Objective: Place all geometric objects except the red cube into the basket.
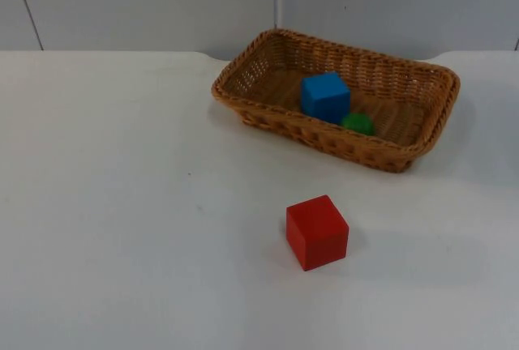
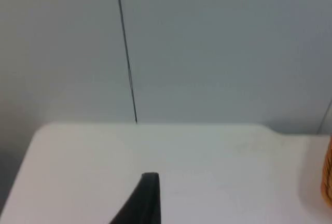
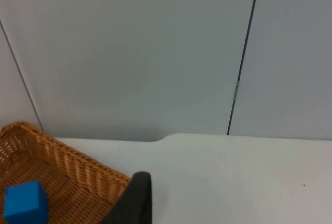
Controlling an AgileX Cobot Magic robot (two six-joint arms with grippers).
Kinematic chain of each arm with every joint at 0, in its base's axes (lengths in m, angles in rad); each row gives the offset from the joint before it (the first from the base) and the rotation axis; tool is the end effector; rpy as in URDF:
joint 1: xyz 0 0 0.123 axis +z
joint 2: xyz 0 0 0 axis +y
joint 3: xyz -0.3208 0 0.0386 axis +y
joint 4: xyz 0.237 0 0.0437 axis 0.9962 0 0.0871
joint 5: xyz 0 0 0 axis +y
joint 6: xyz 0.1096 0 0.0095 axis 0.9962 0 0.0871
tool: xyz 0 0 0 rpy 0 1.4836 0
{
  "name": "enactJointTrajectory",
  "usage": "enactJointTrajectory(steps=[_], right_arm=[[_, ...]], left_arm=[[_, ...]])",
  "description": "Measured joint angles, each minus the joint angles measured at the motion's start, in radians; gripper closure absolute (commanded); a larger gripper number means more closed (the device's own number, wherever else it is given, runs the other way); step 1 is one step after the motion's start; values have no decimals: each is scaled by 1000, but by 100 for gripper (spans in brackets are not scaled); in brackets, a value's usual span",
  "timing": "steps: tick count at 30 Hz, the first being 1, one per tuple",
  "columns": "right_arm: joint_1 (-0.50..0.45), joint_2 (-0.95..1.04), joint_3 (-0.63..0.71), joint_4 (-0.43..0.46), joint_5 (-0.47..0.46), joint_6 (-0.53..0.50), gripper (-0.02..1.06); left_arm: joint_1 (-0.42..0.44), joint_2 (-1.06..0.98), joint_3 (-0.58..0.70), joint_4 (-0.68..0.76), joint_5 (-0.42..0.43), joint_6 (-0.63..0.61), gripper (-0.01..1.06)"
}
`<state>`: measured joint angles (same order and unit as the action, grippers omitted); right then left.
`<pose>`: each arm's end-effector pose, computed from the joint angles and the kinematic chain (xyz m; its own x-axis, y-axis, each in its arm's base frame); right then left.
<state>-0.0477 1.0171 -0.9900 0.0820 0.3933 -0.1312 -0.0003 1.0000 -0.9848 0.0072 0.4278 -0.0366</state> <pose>0.2061 -0.0064 0.4175 -0.3261 -0.0399 -0.9445 -0.0001 0.9991 -0.0422 0.1999 0.0003 0.4155 -0.3481 -0.0299 -0.9370 -0.0130 0.9995 -0.0271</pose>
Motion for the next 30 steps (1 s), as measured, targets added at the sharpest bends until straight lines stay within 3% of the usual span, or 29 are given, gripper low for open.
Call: enactJointTrajectory(steps=[8,13,17,19,23,29,30], right_arm=[[0,-188,-23,-43,132,1,2],[0,-437,-33,-140,231,26,2],[4,-665,-59,-191,358,59,2],[7,-699,-71,-200,382,72,2],[19,-804,-167,-223,485,86,2],[19,-854,-362,-164,632,48,2],[19,-854,-453,-118,666,17,2]], left_arm=[[0,-153,-5,41,0,1,0],[0,-418,-24,124,57,1,0],[0,-667,-78,128,217,27,0],[0,-701,-104,124,257,45,0],[0,-788,-246,75,421,125,0],[4,-820,-409,71,503,122,0],[7,-828,-456,69,517,120,0]])
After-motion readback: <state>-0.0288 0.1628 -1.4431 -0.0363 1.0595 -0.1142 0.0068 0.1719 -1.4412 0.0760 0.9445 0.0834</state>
